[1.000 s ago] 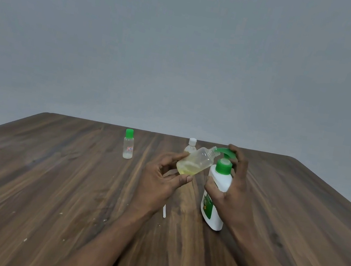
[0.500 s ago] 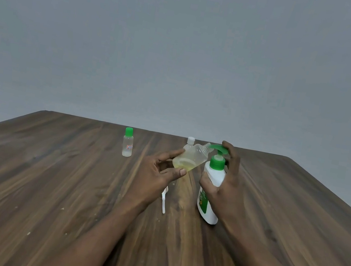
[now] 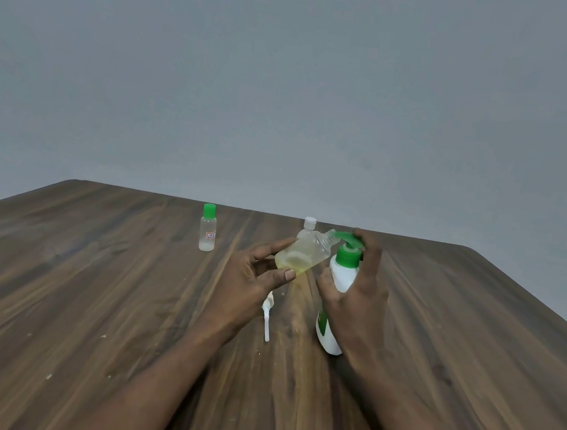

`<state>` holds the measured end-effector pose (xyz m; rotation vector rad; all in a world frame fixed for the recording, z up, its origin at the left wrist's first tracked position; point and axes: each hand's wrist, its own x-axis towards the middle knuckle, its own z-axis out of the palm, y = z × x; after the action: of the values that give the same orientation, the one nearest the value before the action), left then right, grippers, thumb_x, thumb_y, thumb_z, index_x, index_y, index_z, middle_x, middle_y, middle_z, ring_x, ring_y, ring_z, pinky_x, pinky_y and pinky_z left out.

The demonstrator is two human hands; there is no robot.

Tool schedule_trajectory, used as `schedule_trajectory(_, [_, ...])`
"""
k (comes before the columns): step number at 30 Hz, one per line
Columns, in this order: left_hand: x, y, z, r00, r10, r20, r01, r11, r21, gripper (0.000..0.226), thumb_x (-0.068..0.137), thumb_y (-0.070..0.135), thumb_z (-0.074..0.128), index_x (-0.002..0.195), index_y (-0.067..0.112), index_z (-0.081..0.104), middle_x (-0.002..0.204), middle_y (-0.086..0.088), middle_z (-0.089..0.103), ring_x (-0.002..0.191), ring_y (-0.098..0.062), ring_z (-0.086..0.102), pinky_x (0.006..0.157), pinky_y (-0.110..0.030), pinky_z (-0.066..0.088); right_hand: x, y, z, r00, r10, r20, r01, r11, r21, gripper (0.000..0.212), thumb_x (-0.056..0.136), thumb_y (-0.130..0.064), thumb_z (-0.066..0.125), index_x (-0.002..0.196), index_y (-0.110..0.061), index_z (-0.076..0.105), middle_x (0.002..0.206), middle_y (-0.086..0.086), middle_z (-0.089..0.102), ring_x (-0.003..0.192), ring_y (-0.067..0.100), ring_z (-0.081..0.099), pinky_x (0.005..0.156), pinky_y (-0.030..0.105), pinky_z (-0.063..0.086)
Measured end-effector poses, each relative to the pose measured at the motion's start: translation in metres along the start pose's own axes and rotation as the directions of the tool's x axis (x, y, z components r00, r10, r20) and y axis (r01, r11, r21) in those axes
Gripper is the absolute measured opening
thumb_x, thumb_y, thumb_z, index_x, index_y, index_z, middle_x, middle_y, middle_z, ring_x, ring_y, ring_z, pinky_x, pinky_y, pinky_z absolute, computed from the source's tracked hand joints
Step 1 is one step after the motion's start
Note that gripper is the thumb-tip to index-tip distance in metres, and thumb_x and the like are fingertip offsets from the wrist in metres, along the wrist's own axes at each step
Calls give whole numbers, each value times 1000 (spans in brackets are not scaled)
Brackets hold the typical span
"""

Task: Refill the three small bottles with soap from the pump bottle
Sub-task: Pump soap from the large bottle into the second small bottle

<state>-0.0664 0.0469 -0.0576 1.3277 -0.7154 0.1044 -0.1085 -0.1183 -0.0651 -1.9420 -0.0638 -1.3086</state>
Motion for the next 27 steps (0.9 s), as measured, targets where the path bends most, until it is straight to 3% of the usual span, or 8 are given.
schedule_trajectory(5, [0, 1, 1, 999, -7, 34, 6, 1000, 8, 46, 91, -2, 69, 134, 12, 64, 121, -5, 75, 116, -18, 69, 96, -29, 57, 7, 5, -9, 994, 28, 103, -32, 999, 40, 78, 77, -22, 74, 139, -46, 34, 112, -25, 59, 94, 0, 63, 70, 16, 50])
schedule_trajectory(8, [0, 1, 1, 999, -14, 36, 14, 1000, 1, 46, 91, -2, 69, 135, 12, 63, 122, -6, 74, 118, -20, 68, 98, -34, 56, 6, 6, -9, 993, 31, 113, -36, 998, 43, 82, 73, -27, 71, 142, -46, 31, 110, -27, 58, 90, -1, 63, 67, 15, 50])
schedule_trajectory(12, [0, 1, 2, 999, -13, 30, 14, 1000, -2, 46, 91, -2, 69, 135, 11, 64, 122, -7, 74, 117, -19, 69, 93, -27, 57, 5, 7, -9, 993, 36, 112, -41, 998, 45, 80, 72, -32, 69, 141, -47, 31, 110, -26, 59, 87, 0, 64, 67, 26, 54])
schedule_trajectory(20, [-3, 3, 2, 999, -27, 41, 28, 999, -17, 46, 92, -5, 66, 135, 10, 63, 122, -7, 74, 117, -19, 69, 95, -26, 56, 6, 9, -7, 997, -17, 76, 14, 999, 48, 67, 81, -17, 76, 130, -43, 39, 106, -23, 61, 86, 4, 64, 67, 16, 49])
schedule_trajectory(27, [-3, 3, 3, 999, -29, 40, 32, 998, -55, 46, 91, 1, 70, 135, 12, 64, 120, -6, 75, 116, -21, 69, 95, -33, 58, 8, 8, -10, 991, 19, 135, -30, 997, 74, 78, 80, -18, 75, 139, -46, 33, 109, -25, 60, 93, 2, 64, 70, 15, 50])
